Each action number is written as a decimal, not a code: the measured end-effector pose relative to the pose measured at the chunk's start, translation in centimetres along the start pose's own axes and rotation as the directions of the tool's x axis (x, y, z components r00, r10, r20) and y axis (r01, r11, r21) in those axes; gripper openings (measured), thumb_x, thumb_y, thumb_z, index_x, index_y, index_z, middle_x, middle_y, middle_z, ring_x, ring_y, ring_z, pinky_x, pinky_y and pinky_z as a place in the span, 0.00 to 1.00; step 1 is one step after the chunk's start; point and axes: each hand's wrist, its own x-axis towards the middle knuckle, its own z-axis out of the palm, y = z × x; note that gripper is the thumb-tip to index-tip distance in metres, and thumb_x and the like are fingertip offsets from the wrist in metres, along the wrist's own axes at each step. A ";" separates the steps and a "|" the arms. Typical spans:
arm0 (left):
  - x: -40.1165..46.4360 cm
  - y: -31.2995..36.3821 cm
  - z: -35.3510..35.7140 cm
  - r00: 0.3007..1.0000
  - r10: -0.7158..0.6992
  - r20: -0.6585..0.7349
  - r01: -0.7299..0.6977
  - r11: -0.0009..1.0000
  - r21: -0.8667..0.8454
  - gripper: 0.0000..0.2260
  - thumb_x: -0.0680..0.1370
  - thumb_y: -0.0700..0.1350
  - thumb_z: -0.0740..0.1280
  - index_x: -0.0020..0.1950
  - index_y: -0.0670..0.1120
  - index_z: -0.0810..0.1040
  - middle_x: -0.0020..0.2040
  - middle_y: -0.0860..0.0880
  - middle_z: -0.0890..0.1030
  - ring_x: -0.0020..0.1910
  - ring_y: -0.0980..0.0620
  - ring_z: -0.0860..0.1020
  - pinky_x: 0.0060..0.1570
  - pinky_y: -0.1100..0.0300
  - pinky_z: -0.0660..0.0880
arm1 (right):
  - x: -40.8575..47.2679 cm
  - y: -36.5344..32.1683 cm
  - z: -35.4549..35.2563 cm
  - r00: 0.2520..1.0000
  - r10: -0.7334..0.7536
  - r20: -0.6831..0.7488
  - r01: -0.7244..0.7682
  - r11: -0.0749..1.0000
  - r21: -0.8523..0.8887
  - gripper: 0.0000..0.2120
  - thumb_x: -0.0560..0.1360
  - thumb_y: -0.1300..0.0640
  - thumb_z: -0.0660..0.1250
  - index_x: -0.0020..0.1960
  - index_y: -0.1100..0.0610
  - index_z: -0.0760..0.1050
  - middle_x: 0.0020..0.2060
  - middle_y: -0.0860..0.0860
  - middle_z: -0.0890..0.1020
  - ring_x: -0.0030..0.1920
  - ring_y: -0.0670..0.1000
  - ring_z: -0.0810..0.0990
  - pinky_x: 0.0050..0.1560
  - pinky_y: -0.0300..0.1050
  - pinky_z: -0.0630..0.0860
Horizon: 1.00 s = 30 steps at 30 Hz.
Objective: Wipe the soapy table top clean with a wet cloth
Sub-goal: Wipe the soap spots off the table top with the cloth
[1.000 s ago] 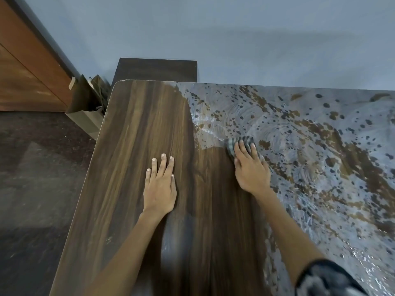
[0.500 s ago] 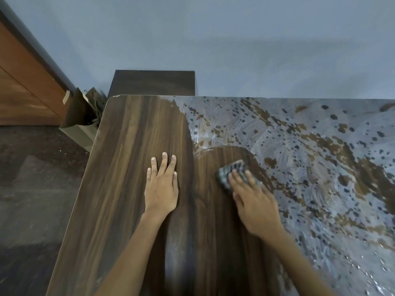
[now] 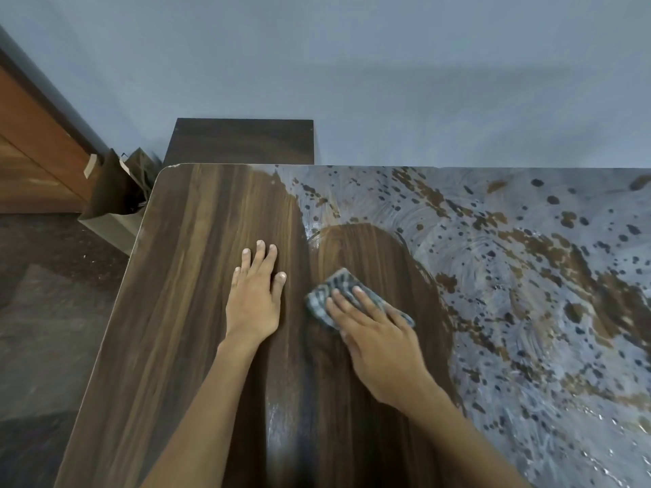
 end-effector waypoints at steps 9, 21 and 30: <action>1.7 0.2 0.0 0.999 -0.025 0.032 0.025 1.000 -0.005 0.23 0.82 0.47 0.54 0.75 0.47 0.53 0.77 0.49 0.50 0.75 0.48 0.44 0.73 0.52 0.46 | 12.1 3.2 -2.0 0.936 0.349 -0.039 -0.343 0.934 0.103 0.24 0.82 0.54 0.47 0.77 0.48 0.48 0.76 0.43 0.50 0.76 0.49 0.44 0.73 0.55 0.49; 3.9 -0.5 0.0 1.000 0.022 0.014 -0.023 0.994 0.105 0.22 0.82 0.47 0.50 0.76 0.47 0.51 0.77 0.50 0.49 0.76 0.50 0.45 0.73 0.54 0.47 | 6.7 4.3 -2.0 0.992 0.127 0.025 -0.127 0.992 -0.013 0.23 0.81 0.50 0.46 0.75 0.42 0.49 0.73 0.37 0.51 0.75 0.43 0.47 0.71 0.49 0.52; 5.4 -0.3 0.1 1.000 0.022 -0.004 -0.021 0.990 0.140 0.22 0.82 0.48 0.48 0.76 0.47 0.51 0.77 0.50 0.49 0.76 0.49 0.46 0.73 0.55 0.47 | 16.9 0.2 -1.6 0.990 0.135 -0.043 -0.130 0.987 0.093 0.25 0.81 0.56 0.51 0.76 0.47 0.49 0.76 0.43 0.52 0.76 0.48 0.45 0.72 0.57 0.47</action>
